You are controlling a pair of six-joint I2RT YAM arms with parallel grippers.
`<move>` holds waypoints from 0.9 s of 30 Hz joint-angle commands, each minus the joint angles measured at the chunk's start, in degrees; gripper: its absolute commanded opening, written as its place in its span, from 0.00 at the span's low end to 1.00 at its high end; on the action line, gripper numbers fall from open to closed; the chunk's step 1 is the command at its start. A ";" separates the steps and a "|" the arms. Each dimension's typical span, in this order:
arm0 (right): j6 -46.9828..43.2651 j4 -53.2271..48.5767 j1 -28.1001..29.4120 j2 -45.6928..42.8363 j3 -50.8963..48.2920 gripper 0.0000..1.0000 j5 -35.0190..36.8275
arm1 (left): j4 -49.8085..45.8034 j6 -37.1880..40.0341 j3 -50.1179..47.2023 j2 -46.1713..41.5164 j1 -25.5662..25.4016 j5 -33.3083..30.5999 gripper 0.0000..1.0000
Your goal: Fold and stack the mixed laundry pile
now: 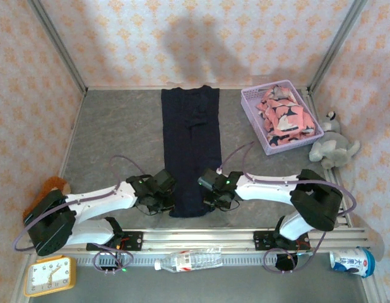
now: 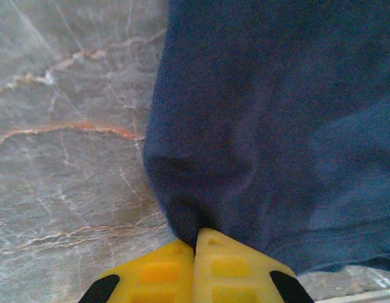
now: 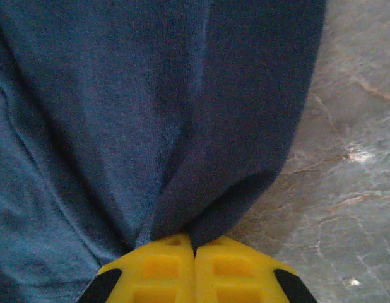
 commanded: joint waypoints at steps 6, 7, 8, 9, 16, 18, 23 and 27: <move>0.20 -4.70 -2.54 -2.31 8.86 0.00 7.03 | -6.06 4.47 8.71 -3.90 8.76 -2.70 0.00; -0.02 -5.21 -3.50 -2.37 10.08 0.00 7.61 | -6.59 4.95 10.16 -3.40 10.03 -2.73 0.00; -0.14 -5.61 -4.55 -2.53 11.28 0.00 8.23 | -7.00 5.48 11.45 -2.88 11.28 -2.73 0.00; -0.36 -5.82 -5.48 -2.74 12.26 0.00 8.65 | -7.32 5.85 12.47 -2.45 12.44 -2.72 0.00; -2.67 -6.01 -11.71 -2.90 18.31 0.00 10.76 | -7.65 7.89 19.29 1.77 19.68 -2.84 0.00; -3.28 -5.53 -13.64 -2.10 19.40 0.00 10.17 | -7.75 8.35 21.26 3.76 21.27 -3.07 0.00; -4.75 -2.43 -19.62 2.87 22.67 0.00 4.81 | -8.57 10.42 27.47 9.90 24.43 -3.77 0.00; -7.43 -4.29 -23.62 10.11 30.29 0.00 1.16 | -9.14 11.95 33.59 16.20 26.36 -4.80 0.00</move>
